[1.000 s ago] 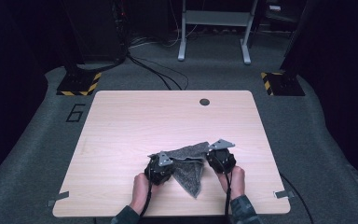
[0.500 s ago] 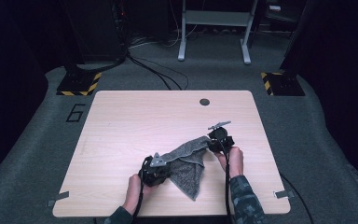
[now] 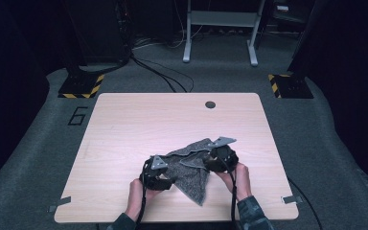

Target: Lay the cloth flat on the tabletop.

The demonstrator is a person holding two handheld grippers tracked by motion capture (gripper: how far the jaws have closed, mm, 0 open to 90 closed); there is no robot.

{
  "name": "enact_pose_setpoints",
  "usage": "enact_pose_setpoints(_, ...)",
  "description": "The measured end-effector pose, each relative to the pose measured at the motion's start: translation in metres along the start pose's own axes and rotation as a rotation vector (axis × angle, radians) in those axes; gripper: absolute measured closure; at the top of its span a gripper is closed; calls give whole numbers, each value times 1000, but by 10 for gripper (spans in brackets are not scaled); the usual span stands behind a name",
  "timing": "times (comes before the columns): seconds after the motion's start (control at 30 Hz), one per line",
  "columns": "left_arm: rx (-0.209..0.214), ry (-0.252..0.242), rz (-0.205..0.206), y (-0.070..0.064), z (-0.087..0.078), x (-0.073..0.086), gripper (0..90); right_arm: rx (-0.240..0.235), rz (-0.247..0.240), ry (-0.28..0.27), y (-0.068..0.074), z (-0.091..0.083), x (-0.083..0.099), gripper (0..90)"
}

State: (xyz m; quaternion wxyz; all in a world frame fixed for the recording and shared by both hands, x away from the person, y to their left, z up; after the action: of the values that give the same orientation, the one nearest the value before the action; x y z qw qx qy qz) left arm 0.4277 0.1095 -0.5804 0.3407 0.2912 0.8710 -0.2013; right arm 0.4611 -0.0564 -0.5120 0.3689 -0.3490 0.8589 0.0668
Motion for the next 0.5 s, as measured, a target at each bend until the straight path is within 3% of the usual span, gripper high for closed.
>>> enact_pose_setpoints(0.13, -11, -2, -30, 9, -1, 1, 408, -59, -94, 48, 29, 26, 8, 484)
enact_pose_setpoints(0.23, -23, 3, -23, 13, -1, 3, 413, -73, -129, 102, 38, 47, 16, 540)
enact_pose_setpoints(0.3, -23, 15, -25, 15, -1, 5, 417, -66, -158, 125, 36, 56, 22, 603)
enact_pose_setpoints(0.5, -26, 7, -26, 17, 1, 7, 435, -44, -108, 129, 28, 57, 33, 737)
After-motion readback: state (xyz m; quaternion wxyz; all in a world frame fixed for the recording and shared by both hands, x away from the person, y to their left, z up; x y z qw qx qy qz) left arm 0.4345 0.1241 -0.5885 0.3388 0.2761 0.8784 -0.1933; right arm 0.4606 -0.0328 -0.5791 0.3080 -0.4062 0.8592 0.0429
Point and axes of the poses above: each handheld gripper's, and its own axes: z roughly forward along the jaws, x roughly out of its underside, y roughly to its left, the point moved 10 cm from there along z, roughly forward along the jaws, and after that the axes turned 6 degrees about -z, right-handed, at the moved point
